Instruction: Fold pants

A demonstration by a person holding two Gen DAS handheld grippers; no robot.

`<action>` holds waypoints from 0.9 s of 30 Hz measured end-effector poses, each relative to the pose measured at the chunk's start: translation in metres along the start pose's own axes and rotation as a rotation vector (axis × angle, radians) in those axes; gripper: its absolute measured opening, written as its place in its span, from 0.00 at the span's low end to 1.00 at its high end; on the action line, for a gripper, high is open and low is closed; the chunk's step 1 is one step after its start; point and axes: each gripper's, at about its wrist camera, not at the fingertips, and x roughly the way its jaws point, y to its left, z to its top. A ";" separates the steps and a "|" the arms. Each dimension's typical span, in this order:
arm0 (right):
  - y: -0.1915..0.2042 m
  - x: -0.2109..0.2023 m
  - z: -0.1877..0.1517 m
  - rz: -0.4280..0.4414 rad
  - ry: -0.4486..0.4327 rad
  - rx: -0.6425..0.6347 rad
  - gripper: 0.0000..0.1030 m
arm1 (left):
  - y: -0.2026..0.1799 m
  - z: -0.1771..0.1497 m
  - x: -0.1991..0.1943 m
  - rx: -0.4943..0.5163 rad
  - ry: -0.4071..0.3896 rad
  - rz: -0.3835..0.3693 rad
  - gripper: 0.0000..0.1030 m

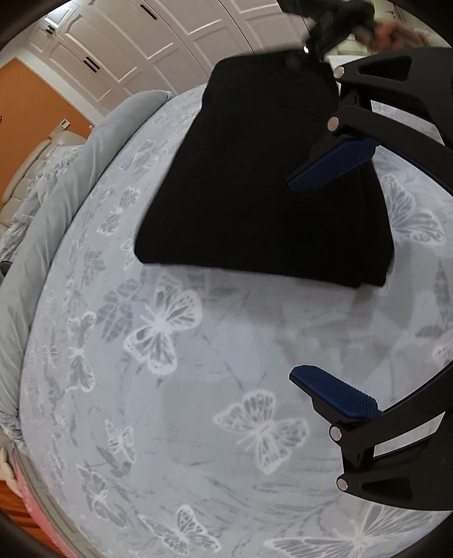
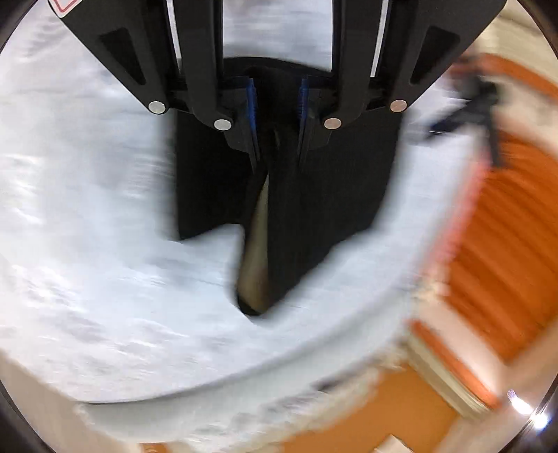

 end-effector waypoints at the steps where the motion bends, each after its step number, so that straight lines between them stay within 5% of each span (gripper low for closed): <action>1: -0.016 0.019 -0.007 -0.044 0.068 0.038 0.21 | 0.000 -0.001 0.004 -0.007 0.013 -0.011 0.95; 5: -0.025 -0.006 -0.008 0.040 0.006 0.124 0.31 | -0.002 -0.005 0.026 -0.052 0.096 -0.089 0.95; 7: -0.025 -0.028 -0.010 0.040 -0.072 0.101 0.74 | 0.000 -0.006 0.040 -0.072 0.129 -0.087 0.95; 8: -0.029 -0.030 -0.012 0.015 -0.078 0.102 0.78 | 0.002 -0.007 0.047 -0.092 0.140 -0.087 0.96; 12: -0.045 0.019 -0.024 0.092 0.117 0.180 0.77 | -0.003 -0.006 0.056 -0.099 0.107 -0.076 0.96; 13: -0.046 0.037 -0.027 0.127 0.158 0.191 0.59 | -0.005 -0.005 0.057 -0.086 0.104 -0.088 0.89; 14: -0.042 0.045 -0.035 0.154 0.176 0.186 0.50 | -0.007 -0.005 0.059 -0.074 0.102 -0.101 0.80; 15: -0.038 0.045 -0.040 0.143 0.173 0.171 0.41 | -0.011 -0.005 0.059 -0.057 0.105 -0.147 0.46; 18: -0.012 0.014 -0.037 0.168 0.105 0.102 0.28 | -0.017 -0.003 0.036 -0.037 0.090 -0.157 0.25; 21: 0.014 -0.023 -0.048 0.253 0.075 0.031 0.27 | -0.012 -0.010 -0.006 -0.008 0.090 -0.185 0.22; 24: 0.014 -0.024 -0.084 0.292 0.181 0.026 0.34 | 0.011 -0.029 -0.034 0.008 0.118 -0.152 0.25; 27: 0.001 0.009 -0.115 0.119 0.322 0.035 0.47 | 0.033 -0.046 -0.019 0.022 0.209 -0.046 0.29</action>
